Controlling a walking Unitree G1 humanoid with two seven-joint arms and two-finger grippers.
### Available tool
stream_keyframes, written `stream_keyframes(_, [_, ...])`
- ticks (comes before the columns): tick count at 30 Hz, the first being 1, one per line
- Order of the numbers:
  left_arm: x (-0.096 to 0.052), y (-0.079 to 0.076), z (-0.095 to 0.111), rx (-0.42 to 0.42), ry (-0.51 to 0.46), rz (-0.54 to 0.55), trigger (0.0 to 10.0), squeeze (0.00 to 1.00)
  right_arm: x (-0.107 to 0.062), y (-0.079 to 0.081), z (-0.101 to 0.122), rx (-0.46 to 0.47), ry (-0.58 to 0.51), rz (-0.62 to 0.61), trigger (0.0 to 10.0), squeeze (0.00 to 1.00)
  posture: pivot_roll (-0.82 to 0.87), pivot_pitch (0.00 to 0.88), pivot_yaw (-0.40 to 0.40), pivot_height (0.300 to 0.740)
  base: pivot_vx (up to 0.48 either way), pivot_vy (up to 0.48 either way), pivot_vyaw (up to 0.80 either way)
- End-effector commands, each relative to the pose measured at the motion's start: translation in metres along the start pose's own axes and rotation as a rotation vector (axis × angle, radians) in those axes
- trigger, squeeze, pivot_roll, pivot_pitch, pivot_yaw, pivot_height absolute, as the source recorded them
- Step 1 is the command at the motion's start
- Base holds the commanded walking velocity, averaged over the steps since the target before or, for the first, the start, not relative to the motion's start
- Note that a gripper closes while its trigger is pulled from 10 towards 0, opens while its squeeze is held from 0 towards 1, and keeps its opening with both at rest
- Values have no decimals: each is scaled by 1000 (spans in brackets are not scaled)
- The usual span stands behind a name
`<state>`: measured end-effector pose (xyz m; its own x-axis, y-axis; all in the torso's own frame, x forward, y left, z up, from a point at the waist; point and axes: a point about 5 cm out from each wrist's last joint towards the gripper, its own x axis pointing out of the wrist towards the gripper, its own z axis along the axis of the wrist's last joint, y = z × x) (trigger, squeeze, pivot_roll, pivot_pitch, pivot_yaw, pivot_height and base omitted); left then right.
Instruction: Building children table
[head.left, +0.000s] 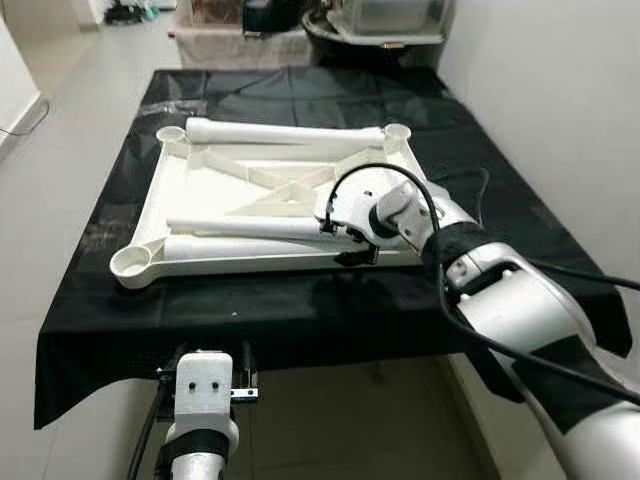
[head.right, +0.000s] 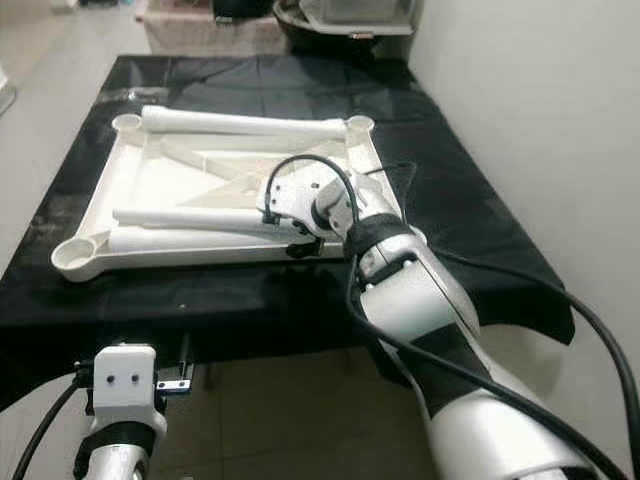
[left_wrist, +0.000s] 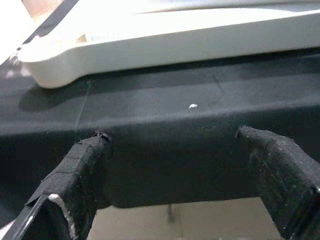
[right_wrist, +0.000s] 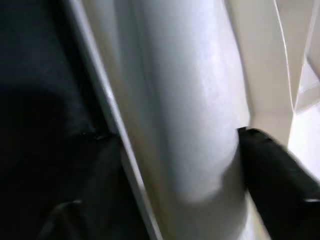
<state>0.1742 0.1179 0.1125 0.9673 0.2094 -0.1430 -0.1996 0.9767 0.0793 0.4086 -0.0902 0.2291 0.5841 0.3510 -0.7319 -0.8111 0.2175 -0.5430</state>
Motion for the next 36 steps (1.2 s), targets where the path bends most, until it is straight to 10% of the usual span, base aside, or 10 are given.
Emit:
stream_keyframes(1, [-22, -32, 12, -157, 25, -75, 10000, 0, 4, 4, -3, 6, 18, 23, 4157, 0, -7, 174, -99, 740, 0, 0, 0])
stream_keyframes(2, [-23, -32, 12, -158, 29, -73, 10000, 0, 4, 5, -3, 0, 19, 28, 0, 0, -6, 177, -96, 740, 0, 0, 0])
stream_keyframes(21, [-11, -28, 8, -137, 31, -66, 10000, 0, -5, -4, 16, 37, -104, -1, 0, 0, -10, 124, -65, 740, 0, 0, 0])
stream_keyframes(31, [4, -23, 8, -116, 6, -75, 10000, 0, -44, -30, 62, 251, -520, 45, 0, 0, -10, 61, -20, 740, 0, 0, 0])
stream_keyframes(36, [20, -21, 13, -143, -33, -105, 10000, 0, -82, -54, 82, 492, -1000, -21, 0, 0, -34, 0, 16, 740, 0, 0, 0])
